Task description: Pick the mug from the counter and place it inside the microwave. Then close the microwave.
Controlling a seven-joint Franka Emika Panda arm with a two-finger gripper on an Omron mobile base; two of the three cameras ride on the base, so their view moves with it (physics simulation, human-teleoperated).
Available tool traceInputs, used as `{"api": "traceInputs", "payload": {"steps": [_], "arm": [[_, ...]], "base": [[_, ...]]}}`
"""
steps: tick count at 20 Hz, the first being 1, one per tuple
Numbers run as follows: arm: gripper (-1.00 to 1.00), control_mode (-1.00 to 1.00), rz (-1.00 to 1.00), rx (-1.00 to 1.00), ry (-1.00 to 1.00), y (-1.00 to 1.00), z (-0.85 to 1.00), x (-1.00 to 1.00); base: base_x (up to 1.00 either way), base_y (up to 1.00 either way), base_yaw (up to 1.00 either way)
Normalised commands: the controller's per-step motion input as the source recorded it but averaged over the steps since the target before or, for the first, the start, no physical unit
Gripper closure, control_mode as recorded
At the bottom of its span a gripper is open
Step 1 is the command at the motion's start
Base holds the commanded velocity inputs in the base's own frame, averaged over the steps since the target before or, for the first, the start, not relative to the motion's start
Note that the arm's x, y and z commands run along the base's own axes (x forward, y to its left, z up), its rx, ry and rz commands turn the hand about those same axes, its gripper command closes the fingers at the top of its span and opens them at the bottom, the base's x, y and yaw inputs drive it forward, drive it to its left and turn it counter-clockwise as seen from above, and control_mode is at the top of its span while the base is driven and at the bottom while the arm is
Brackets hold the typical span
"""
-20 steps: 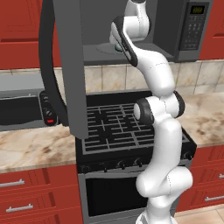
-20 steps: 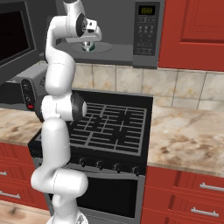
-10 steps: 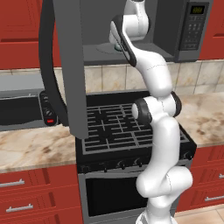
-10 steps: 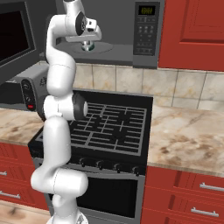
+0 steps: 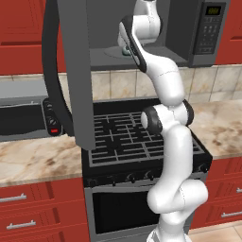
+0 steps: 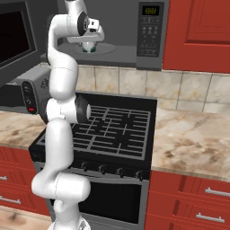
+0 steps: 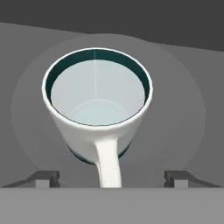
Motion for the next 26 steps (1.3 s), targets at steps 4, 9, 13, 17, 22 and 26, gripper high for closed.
{"api": "traceInputs", "payload": {"steps": [4,9,13,17,22,26], "arm": [[-1.0,-1.0,0.0,0.0,0.0,-0.04,0.0,-0.17],[-1.0,-1.0,0.0,0.0,0.0,-0.07,-0.06,-0.4],[-1.0,-1.0,0.0,0.0,0.0,-0.05,-0.21,-0.51],[-1.0,-1.0,0.0,0.0,0.0,-0.02,-0.35,-0.5],[-1.0,-1.0,-0.01,0.0,-0.01,0.0,-0.37,-0.59],[-1.0,-1.0,-0.02,0.0,-0.09,0.0,-0.27,-0.68]], "base": [[0.0,0.0,0.0],[0.0,0.0,0.0],[0.0,0.0,0.0],[0.0,0.0,0.0],[0.0,0.0,0.0],[0.0,0.0,0.0]]}}
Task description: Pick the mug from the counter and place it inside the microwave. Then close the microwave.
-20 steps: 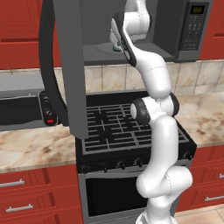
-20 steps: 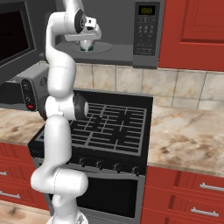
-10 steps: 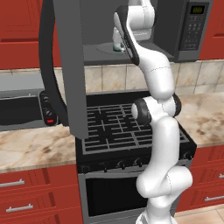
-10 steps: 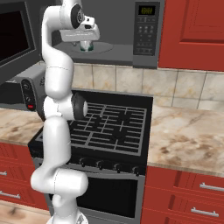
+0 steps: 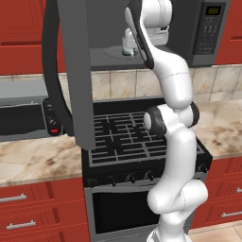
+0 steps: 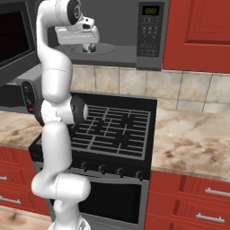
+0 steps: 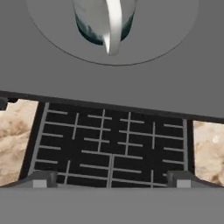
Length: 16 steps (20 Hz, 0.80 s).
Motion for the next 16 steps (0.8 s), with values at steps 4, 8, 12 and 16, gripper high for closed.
{"api": "traceInputs", "payload": {"steps": [4,8,12,16], "arm": [[-1.0,-1.0,-0.01,0.0,-0.19,0.0,-0.07,-0.68],[-1.0,-1.0,-0.01,0.01,-0.24,-0.03,-0.18,-0.58],[-1.0,-1.0,-0.01,0.02,-0.29,-0.08,-0.48,-0.28],[-1.0,-1.0,-0.03,0.02,-0.33,-0.02,-0.62,-0.25]], "base": [[0.0,0.0,0.0],[0.0,0.0,0.0],[0.0,0.0,0.0],[0.0,0.0,0.0]]}}
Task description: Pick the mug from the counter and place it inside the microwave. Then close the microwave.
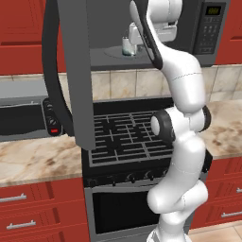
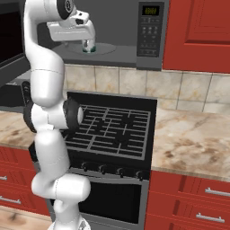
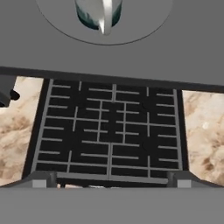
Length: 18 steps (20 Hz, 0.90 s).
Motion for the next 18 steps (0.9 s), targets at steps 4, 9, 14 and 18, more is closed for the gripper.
{"api": "traceInputs", "payload": {"steps": [4,9,14,18], "arm": [[-1.0,-1.0,-0.04,0.04,-0.34,-0.02,-0.72,-0.14],[-1.0,-1.0,-0.07,0.05,-0.37,-0.01,-0.79,-0.06],[-1.0,-1.0,-0.09,0.04,-0.34,0.0,-0.43,-0.1],[-1.0,-1.0,-0.07,0.03,-0.24,0.0,0.0,-0.4]], "base": [[0.0,0.0,0.0],[0.0,0.0,0.0],[0.0,0.0,0.0],[0.0,0.0,0.0]]}}
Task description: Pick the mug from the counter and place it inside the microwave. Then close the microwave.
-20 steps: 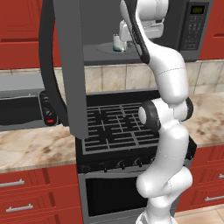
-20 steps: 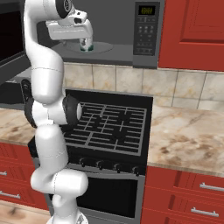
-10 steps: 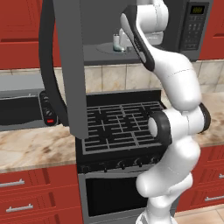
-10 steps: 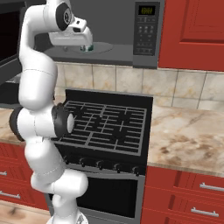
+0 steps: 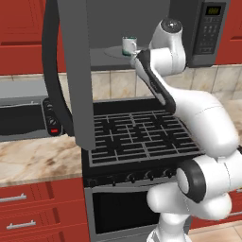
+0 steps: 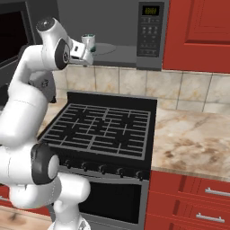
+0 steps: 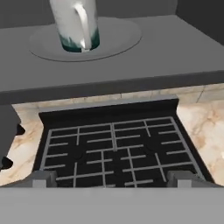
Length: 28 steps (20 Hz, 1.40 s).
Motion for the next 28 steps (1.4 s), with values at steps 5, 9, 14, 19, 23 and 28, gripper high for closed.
{"api": "traceInputs", "payload": {"steps": [5,9,14,19,23,28], "arm": [[-1.0,-1.0,-0.03,0.01,-0.09,0.0,0.25,-0.6],[-1.0,-1.0,0.0,0.0,-0.09,0.0,0.21,-0.63],[-1.0,-1.0,0.0,0.0,-0.03,0.01,0.22,-0.67],[-1.0,-1.0,0.0,0.0,0.0,0.06,0.25,-0.58],[-1.0,-1.0,0.0,0.0,-0.05,0.06,0.21,-0.45],[-1.0,-1.0,0.02,0.0,-0.1,0.09,0.21,-0.56]], "base": [[0.0,0.0,0.0],[0.0,0.0,0.0],[0.0,0.0,0.0],[0.0,0.0,0.0],[0.0,0.0,0.0],[0.0,0.0,0.0]]}}
